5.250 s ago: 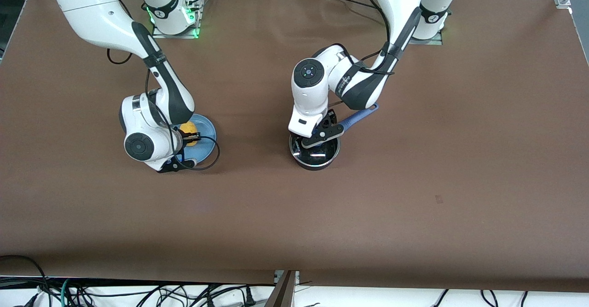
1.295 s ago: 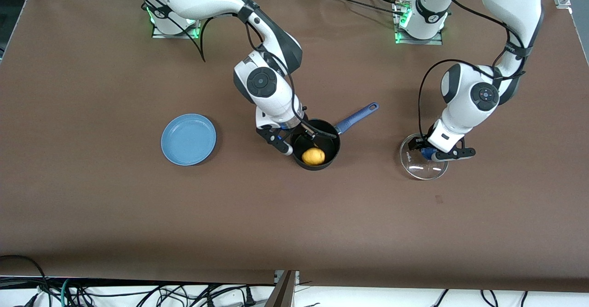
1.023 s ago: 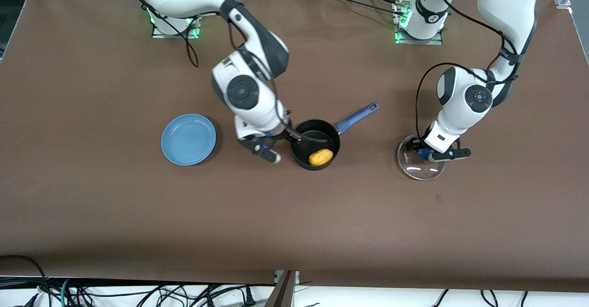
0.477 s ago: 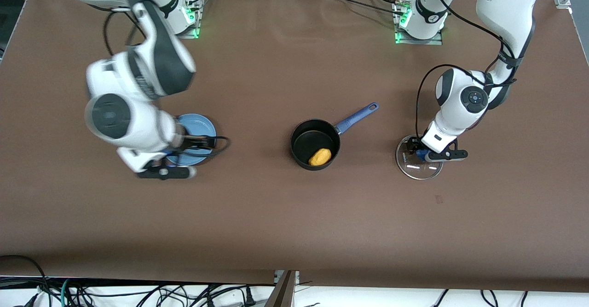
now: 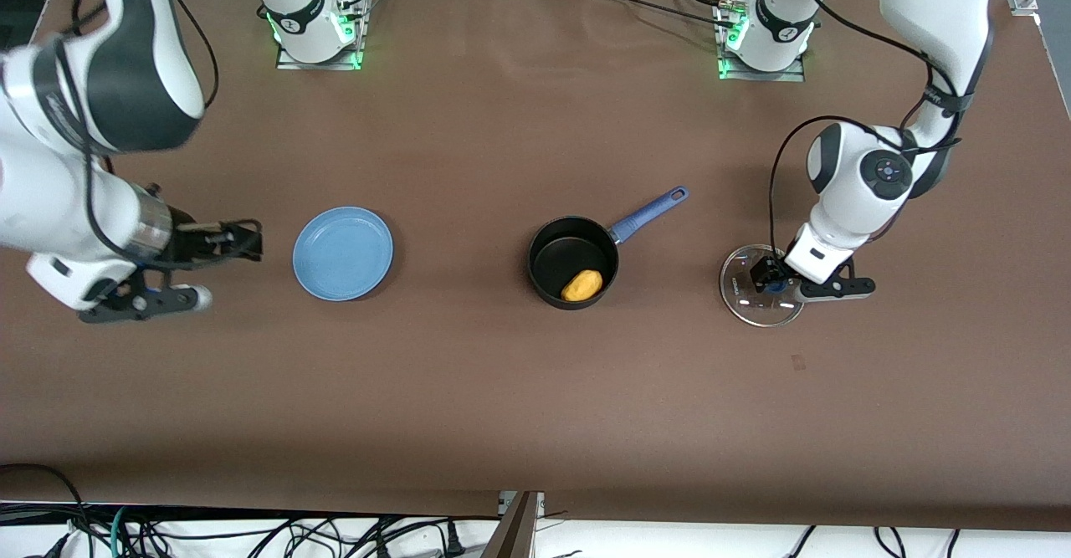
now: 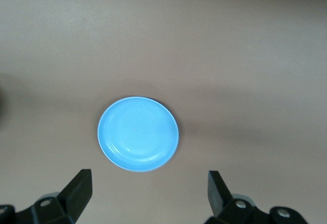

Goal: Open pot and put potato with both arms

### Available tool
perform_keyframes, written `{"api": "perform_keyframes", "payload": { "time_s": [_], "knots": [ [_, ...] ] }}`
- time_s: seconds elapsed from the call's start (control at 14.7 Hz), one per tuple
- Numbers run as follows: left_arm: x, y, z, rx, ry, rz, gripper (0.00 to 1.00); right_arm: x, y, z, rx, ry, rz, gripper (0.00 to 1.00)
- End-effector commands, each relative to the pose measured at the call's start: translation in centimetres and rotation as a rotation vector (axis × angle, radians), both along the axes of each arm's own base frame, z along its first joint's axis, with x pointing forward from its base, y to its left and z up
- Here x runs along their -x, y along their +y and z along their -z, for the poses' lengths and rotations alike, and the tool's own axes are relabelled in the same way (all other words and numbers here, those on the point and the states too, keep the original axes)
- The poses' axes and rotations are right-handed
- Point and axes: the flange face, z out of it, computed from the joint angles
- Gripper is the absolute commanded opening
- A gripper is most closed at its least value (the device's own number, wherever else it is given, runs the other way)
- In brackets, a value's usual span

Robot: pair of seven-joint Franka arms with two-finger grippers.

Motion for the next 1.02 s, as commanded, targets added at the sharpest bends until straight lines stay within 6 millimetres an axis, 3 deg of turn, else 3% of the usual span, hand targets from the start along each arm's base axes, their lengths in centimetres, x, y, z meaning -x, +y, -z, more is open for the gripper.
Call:
{"api": "perform_keyframes", "payload": {
  "time_s": [0.0,0.2,0.34,0.61,0.95],
  "knots": [
    [-1.3,0.1,-4.8,-0.021,0.02,0.017,1.0,2.8,-0.4,-2.9,0.035,-0.013,-0.017,1.0],
    [-3.4,0.1,-9.9,-0.036,0.086,0.012,1.0,4.8,-2.2,-6.7,0.053,-0.049,-0.001,1.0],
    [-4.5,0.0,-13.9,-0.041,0.127,0.008,1.0,6.0,-2.3,-8.2,0.055,-0.068,0.001,1.0],
    [-5.4,-0.1,-21.2,-0.035,0.147,-0.002,1.0,7.8,-3.2,-6.5,0.052,-0.01,0.044,1.0],
    [-5.9,0.5,-28.4,0.0,0.159,-0.03,1.0,8.9,-3.4,-5.8,0.013,0.018,0.117,1.0]
  ]
}}
